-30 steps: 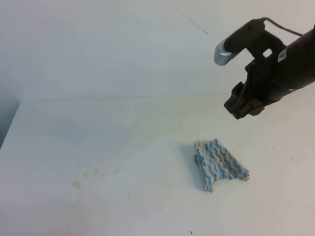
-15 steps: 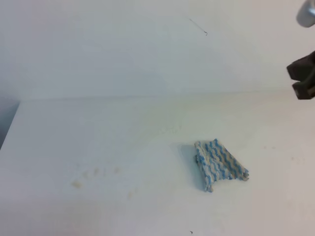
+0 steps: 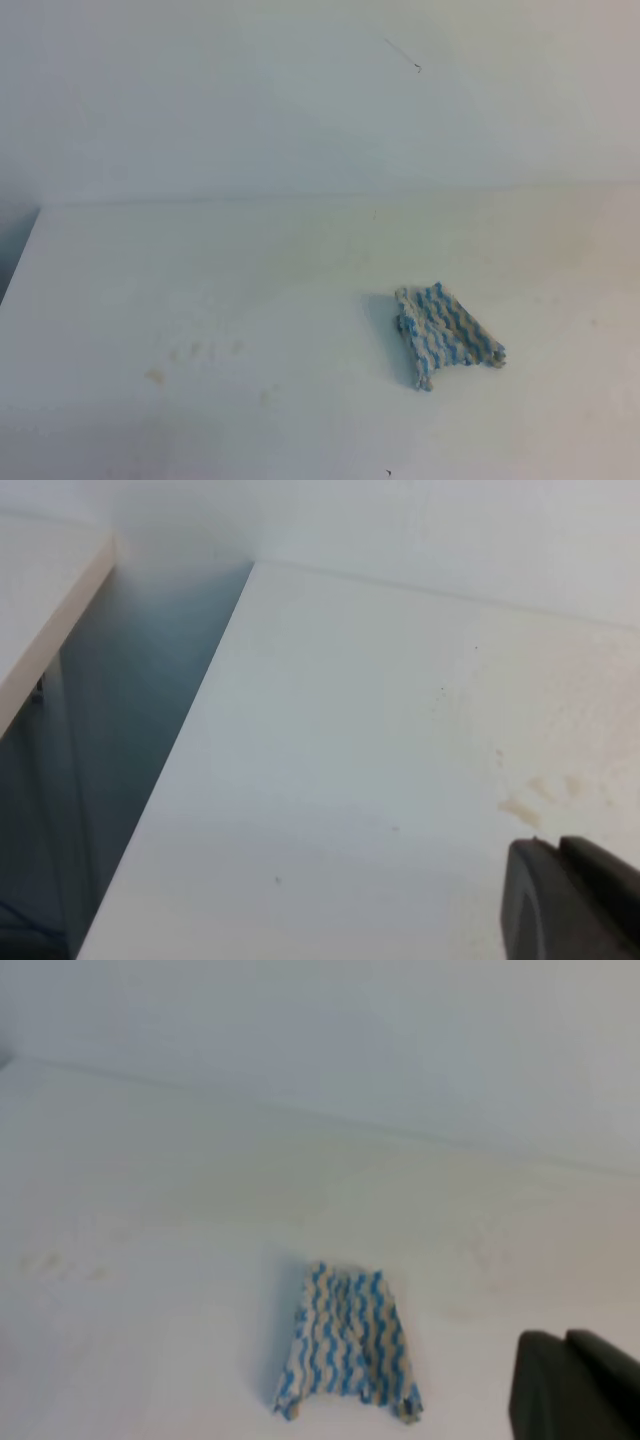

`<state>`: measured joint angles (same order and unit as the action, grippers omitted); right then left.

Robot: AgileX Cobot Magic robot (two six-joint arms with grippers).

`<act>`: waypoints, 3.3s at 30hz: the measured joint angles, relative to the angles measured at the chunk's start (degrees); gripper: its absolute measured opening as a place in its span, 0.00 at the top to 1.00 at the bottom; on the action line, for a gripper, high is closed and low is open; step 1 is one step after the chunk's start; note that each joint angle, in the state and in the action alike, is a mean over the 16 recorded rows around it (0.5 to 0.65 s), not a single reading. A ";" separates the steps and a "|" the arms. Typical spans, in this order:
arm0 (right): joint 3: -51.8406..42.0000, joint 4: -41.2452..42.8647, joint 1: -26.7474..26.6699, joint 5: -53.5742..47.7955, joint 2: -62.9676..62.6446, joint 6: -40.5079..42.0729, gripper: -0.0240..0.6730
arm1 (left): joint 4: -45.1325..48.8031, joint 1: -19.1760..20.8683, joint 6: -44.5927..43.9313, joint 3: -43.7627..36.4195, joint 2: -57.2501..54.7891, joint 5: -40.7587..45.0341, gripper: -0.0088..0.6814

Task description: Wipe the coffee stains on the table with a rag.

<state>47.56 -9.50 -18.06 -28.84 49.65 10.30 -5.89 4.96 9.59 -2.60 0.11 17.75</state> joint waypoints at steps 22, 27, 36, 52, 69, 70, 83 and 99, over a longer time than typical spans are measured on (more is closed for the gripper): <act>-3.31 -1.84 3.36 -5.01 -7.88 -2.93 0.97 | 0.00 0.00 0.00 0.00 -0.11 0.00 0.99; -5.85 -2.46 6.50 -4.97 -15.84 -2.93 0.97 | 0.00 0.00 0.00 0.00 -0.01 0.00 0.99; -14.50 -2.20 9.96 -4.46 -31.30 -2.89 0.97 | 0.00 0.00 0.00 0.00 -0.01 0.00 0.99; -39.41 5.20 17.46 14.05 -48.36 -2.84 0.97 | 0.00 0.01 0.00 0.00 0.18 0.00 0.99; -47.42 17.68 23.63 10.69 -50.90 -18.87 0.97 | 0.00 0.02 0.00 0.00 0.56 0.00 0.99; -47.56 18.63 23.44 10.32 -50.98 -19.81 0.97 | 0.00 0.02 0.00 0.00 0.65 0.00 0.99; -47.74 23.13 21.07 8.87 -51.13 -18.01 0.97 | 0.00 0.04 0.00 0.02 1.23 0.00 0.99; -47.74 21.20 21.00 9.09 -50.79 -15.50 0.97 | 0.00 0.04 0.00 0.10 1.13 0.00 0.99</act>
<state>-0.18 11.70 2.94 -19.76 -1.14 -5.20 -5.89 5.00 9.59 -2.50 1.24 17.75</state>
